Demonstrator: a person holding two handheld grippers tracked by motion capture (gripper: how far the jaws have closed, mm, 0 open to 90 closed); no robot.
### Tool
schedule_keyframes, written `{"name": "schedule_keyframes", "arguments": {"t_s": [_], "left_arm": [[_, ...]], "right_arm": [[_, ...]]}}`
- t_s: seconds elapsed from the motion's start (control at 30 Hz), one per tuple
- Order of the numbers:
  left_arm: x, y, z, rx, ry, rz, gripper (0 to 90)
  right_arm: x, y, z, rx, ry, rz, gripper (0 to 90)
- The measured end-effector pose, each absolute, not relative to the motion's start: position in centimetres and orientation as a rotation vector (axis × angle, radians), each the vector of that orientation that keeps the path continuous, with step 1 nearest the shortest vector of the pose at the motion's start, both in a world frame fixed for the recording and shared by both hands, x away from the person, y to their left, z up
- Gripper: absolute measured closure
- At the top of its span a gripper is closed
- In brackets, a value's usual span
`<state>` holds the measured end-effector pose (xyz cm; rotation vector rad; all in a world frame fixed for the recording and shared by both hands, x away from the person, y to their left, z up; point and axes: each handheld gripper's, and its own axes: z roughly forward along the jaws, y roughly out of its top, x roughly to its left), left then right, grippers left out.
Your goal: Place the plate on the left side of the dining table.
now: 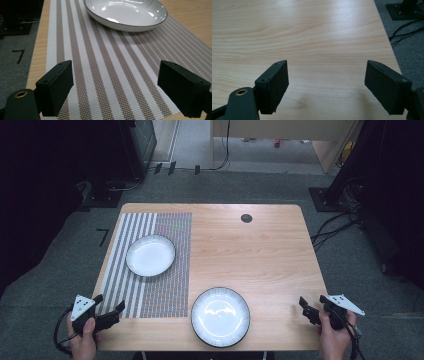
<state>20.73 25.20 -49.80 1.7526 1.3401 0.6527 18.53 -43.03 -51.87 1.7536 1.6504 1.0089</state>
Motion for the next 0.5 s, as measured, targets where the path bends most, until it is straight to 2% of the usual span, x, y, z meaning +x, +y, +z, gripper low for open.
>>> {"name": "schedule_keyframes", "arguments": {"t_s": [0.5], "left_arm": [[21.3, 24.7, -51.2, 1.848, 1.358, 0.659, 12.9]], "right_arm": [[19.0, -43.2, -52.4, 1.793, 1.709, 0.923, 18.5]]}}
